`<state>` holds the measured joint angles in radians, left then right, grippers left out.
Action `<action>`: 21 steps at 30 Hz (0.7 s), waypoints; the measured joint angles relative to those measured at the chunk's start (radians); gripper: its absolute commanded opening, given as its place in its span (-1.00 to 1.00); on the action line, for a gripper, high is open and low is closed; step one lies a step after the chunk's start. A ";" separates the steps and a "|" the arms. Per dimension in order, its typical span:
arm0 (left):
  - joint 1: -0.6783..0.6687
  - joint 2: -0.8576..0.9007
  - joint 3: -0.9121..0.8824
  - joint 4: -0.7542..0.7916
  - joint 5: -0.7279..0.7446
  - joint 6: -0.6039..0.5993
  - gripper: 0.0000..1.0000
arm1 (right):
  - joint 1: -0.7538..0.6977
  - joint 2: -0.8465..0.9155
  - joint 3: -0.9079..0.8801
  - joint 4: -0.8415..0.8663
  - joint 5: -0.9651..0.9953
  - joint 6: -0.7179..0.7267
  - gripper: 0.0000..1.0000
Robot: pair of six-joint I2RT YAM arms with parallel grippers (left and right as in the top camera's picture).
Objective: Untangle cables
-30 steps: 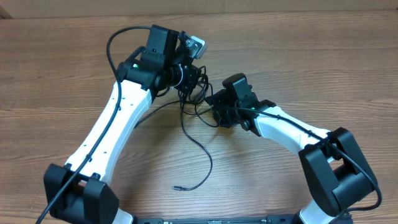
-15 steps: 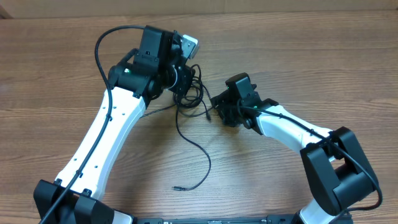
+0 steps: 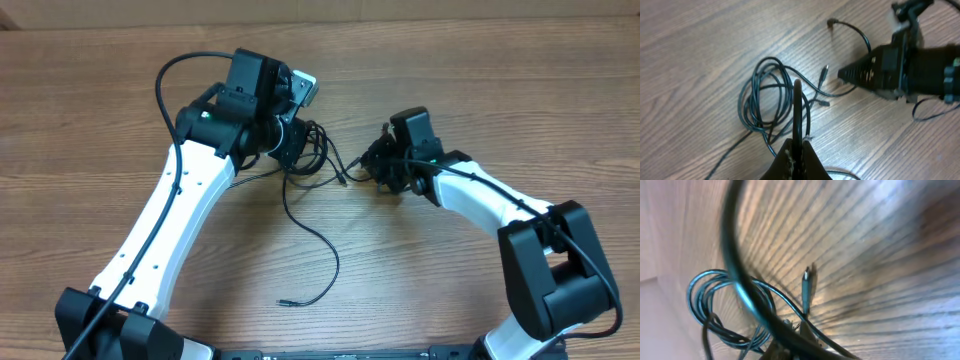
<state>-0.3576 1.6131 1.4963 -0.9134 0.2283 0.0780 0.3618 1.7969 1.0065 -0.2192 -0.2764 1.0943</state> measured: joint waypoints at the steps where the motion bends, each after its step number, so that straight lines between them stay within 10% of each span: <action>1: 0.000 0.000 -0.010 0.000 0.013 0.000 -0.92 | -0.002 -0.008 0.000 0.000 -0.005 -0.024 -0.92; 21: 0.000 0.000 -0.294 0.171 0.063 -0.208 -0.92 | -0.002 -0.065 0.000 -0.083 0.068 -0.177 -0.89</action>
<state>-0.3576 1.6127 1.2026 -0.7429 0.2909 -0.1299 0.3599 1.7321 1.0065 -0.3019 -0.2085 0.9176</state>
